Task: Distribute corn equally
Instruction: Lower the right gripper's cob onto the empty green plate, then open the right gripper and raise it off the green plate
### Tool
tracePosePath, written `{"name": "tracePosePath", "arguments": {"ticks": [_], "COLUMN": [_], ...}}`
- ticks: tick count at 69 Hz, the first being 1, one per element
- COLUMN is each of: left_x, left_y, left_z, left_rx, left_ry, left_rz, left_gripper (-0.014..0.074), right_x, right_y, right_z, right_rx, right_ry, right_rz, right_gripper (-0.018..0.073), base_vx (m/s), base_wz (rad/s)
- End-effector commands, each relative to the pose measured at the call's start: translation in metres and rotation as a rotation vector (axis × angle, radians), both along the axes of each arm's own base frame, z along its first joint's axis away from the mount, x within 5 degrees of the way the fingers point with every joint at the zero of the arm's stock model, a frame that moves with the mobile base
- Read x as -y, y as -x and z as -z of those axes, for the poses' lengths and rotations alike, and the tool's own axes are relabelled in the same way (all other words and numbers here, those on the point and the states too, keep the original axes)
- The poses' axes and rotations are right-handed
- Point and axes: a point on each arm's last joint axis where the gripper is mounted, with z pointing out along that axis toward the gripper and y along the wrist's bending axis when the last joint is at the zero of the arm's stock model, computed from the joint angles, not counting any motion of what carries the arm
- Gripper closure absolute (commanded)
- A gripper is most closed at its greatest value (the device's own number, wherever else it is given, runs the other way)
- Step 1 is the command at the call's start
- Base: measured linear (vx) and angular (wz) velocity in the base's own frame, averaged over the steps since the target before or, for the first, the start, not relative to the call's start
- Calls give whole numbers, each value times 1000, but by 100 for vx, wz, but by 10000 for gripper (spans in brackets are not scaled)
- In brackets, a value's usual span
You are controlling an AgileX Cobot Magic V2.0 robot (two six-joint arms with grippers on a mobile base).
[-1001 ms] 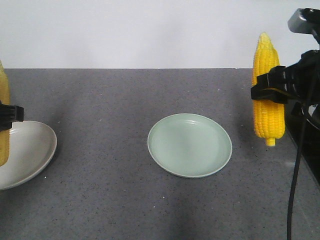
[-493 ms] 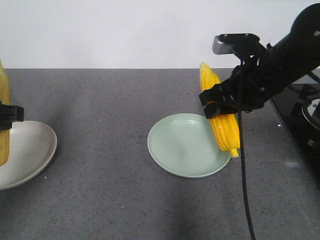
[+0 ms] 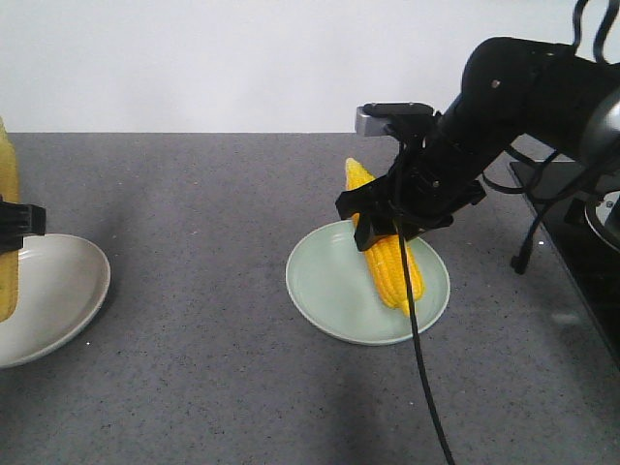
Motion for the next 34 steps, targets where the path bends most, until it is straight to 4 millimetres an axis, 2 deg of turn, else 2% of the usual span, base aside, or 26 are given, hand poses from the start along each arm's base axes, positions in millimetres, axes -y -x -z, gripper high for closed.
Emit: {"name": "tracePosePath", "arguments": {"ticks": [1, 34], "left_x": [-1, -1], "left_y": [1, 1], "left_z": [-15, -15], "left_rx": [93, 92], "left_ry": [16, 16], "left_rz": [1, 0], "left_gripper": [463, 463], "right_x": [-3, -11], "right_y": [0, -19], "right_z": [-22, 10], "right_rx": [34, -51], "right_ry": [-34, -19], "right_rz": [19, 62], "right_gripper": [323, 298], "base_vx": [0, 0], "base_wz": [0, 0]}}
